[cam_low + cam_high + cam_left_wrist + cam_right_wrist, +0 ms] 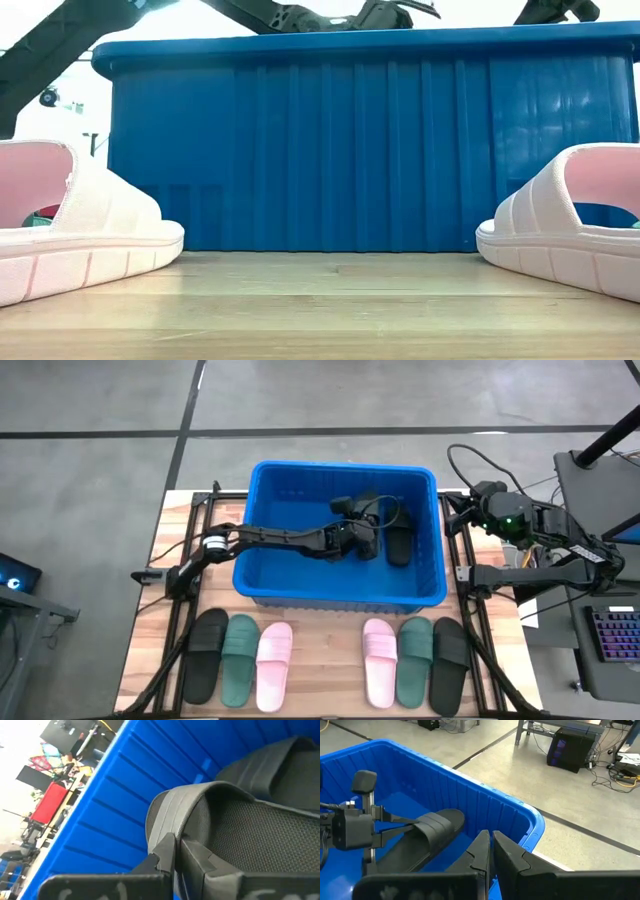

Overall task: Pick and place slides into bin
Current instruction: Put the middle black slide into the blue bin

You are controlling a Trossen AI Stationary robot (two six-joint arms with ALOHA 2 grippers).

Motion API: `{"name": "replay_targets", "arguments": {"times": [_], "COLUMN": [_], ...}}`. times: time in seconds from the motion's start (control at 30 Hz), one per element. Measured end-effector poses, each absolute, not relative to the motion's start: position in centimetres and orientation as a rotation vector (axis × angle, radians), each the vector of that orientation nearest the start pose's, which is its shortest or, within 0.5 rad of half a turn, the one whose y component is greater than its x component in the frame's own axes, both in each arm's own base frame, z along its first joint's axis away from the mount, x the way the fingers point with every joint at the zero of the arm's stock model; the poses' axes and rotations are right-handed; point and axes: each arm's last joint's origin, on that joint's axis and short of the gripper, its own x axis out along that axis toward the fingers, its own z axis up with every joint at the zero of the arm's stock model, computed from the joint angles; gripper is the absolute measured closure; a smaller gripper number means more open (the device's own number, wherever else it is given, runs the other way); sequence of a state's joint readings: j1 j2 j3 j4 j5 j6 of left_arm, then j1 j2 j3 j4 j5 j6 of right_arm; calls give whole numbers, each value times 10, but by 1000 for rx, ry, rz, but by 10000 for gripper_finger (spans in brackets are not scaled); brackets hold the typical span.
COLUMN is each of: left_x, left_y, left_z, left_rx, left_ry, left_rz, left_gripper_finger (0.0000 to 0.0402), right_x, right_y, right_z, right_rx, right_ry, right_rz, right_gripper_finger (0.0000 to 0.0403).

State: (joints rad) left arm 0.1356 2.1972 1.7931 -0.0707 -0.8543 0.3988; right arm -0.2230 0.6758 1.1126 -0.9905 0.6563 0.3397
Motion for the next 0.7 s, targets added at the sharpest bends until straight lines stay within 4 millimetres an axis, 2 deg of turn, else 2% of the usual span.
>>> {"name": "replay_targets", "arguments": {"times": [0.33,0.6,0.7], "left_x": [494,497,499], "left_y": [89,92,92], "left_z": [226,226,217], "left_rx": [500,480,501], "left_ry": [657,635,659], "left_rz": [839,849,825], "left_gripper_finger": [402,402,402], "right_x": [82,83,83], "right_y": [-37,-37,-37], "right_z": [378,377,376], "right_rx": [185,181,180], "right_ry": [411,417,418], "right_rz": [-939,-938,-939], "right_gripper_finger": [390,390,390]}}
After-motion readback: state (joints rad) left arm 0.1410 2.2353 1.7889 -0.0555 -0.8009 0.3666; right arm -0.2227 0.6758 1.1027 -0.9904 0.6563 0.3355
